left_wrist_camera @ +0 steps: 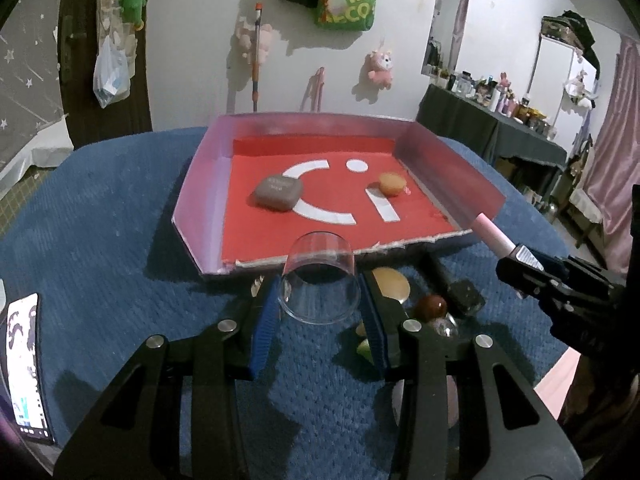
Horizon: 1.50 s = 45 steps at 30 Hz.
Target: Organize rigid objects
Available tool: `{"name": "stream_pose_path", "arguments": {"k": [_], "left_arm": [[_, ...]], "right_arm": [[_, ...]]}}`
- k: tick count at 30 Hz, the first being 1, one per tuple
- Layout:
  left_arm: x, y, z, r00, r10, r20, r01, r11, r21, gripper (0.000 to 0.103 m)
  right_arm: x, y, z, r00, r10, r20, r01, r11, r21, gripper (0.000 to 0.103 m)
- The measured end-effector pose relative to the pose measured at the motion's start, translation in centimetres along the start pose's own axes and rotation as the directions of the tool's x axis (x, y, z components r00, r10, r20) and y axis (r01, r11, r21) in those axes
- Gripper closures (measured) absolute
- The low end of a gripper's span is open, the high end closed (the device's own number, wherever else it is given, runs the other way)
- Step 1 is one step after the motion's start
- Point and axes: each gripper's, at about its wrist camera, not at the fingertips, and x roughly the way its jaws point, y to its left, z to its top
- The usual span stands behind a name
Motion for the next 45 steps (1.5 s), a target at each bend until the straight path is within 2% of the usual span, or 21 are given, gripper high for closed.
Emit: {"name": "stream_pose_path", "arguments": {"k": [12, 24, 36, 45], "left_arm": [[0.0, 0.0, 3.0, 0.998, -0.001, 0.056, 0.000, 1.000, 0.018, 0.065], [1.7, 0.5, 6.0, 0.998, 0.000, 0.061, -0.001, 1.000, 0.013, 0.065], [5.3, 1.3, 8.7, 1.000, 0.013, 0.027, -0.013, 1.000, 0.000, 0.065], [8.7, 1.4, 9.6, 0.999, 0.025, -0.021, -0.025, 1.000, 0.000, 0.065]], "right_arm": [[0.9, 0.5, 2.5, 1.000, 0.025, 0.011, -0.025, 0.999, -0.029, 0.065], [3.1, -0.6, 5.9, 0.999, 0.041, -0.021, -0.042, 0.999, -0.027, 0.065], [6.9, -1.9, 8.6, 0.995, 0.047, -0.087, -0.049, 0.999, -0.015, 0.065], [10.5, -3.3, 9.3, 0.984, 0.045, -0.171, -0.042, 0.999, 0.017, 0.065]]}}
